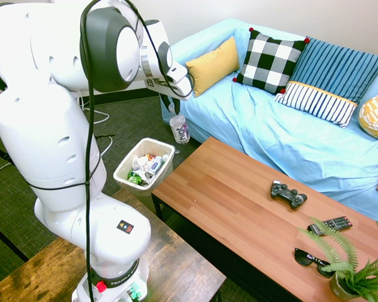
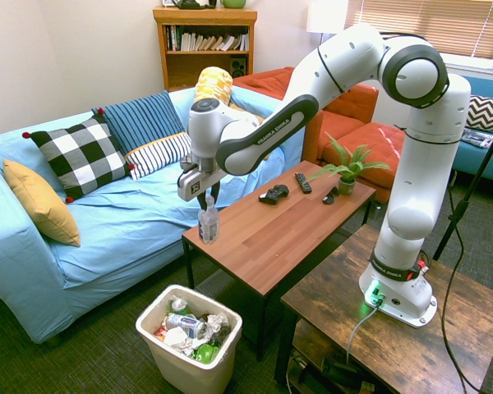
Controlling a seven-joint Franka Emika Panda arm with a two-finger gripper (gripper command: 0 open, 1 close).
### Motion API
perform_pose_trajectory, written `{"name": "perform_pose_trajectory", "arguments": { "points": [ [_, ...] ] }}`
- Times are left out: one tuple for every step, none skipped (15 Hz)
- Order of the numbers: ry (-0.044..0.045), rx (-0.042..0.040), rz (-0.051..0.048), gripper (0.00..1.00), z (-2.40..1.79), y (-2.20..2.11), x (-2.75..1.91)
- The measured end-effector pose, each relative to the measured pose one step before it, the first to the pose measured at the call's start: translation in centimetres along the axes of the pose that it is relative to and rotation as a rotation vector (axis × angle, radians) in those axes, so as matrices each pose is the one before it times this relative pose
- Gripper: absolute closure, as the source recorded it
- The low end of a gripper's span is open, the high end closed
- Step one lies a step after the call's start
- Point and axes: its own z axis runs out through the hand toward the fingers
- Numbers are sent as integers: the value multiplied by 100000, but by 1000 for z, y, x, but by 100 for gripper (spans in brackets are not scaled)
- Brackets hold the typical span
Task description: Throw the bottle in the trash bin
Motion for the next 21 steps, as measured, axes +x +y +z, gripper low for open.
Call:
{"name": "perform_pose_trajectory", "arguments": {
  "points": [
    [845, -878, -2193, 100, 696, -1326, -2040],
    [674, -876, -2043, 100, 771, -1332, -2066],
    [754, -833, -1951, 100, 807, -1314, -2043],
    [864, -796, -1569, 100, 629, -1033, -1537],
    [575, -975, -1218, 100, 503, -824, -1139],
    [85, -811, -814, 0, 491, -646, -793],
    [4, -911, -358, 0, 602, -348, -380],
    [-75, -686, -57, 0, 509, -255, -87],
    [-95, -378, 230, 0, 378, -179, 124],
    [-14, -184, 241, 0, 199, -95, 140],
    [18, 79, 101, 0, 22, -95, 58],
    [81, 335, -19, 0, -148, -114, -11],
    [21, 372, 57, 0, -188, -133, 1],
    [56, 185, 203, 0, -159, -109, 88],
    [136, -38, 323, 0, -103, -73, 218],
    [120, -185, 618, 0, -64, -34, 377],
    [27, -226, 723, 0, -62, -29, 490],
    [-22, 64, 643, 0, -139, -78, 547],
    [99, 91, 460, 0, -92, -57, 523],
    [-6, 16, 209, 0, -13, -2, 373],
    [-131, -111, -17, 0, 52, 37, 214]
  ]
}}
